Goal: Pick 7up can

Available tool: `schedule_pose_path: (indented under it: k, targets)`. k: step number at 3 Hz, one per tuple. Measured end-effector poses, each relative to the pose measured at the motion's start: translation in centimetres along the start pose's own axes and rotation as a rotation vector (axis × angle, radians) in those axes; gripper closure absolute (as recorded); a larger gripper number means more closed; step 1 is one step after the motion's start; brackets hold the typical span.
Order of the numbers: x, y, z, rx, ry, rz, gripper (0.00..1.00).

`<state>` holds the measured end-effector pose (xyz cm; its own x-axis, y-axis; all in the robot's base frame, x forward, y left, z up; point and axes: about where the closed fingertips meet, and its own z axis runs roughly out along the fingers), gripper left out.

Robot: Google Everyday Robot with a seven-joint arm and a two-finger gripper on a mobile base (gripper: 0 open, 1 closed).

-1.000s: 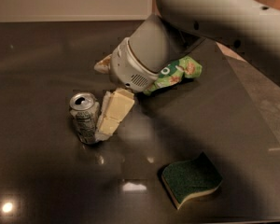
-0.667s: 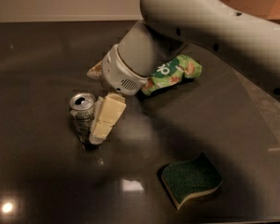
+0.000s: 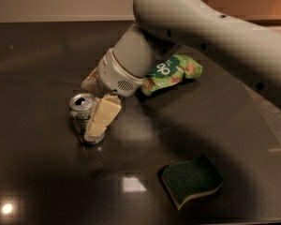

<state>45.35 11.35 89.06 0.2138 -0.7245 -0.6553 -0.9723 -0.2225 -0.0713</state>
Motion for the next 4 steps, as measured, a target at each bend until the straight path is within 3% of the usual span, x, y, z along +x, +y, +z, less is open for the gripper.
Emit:
schedule_pose_path:
  k: [2, 3, 4]
  targets:
    - [-0.5, 0.0, -1.4, -0.019, -0.033, -0.006, 0.64]
    - [-1.0, -0.4, -4.0, -0.014, -0.067, -0.027, 0.87]
    - [-1.7, -1.0, -7.3, -0.025, -0.087, -0.06, 1.0]
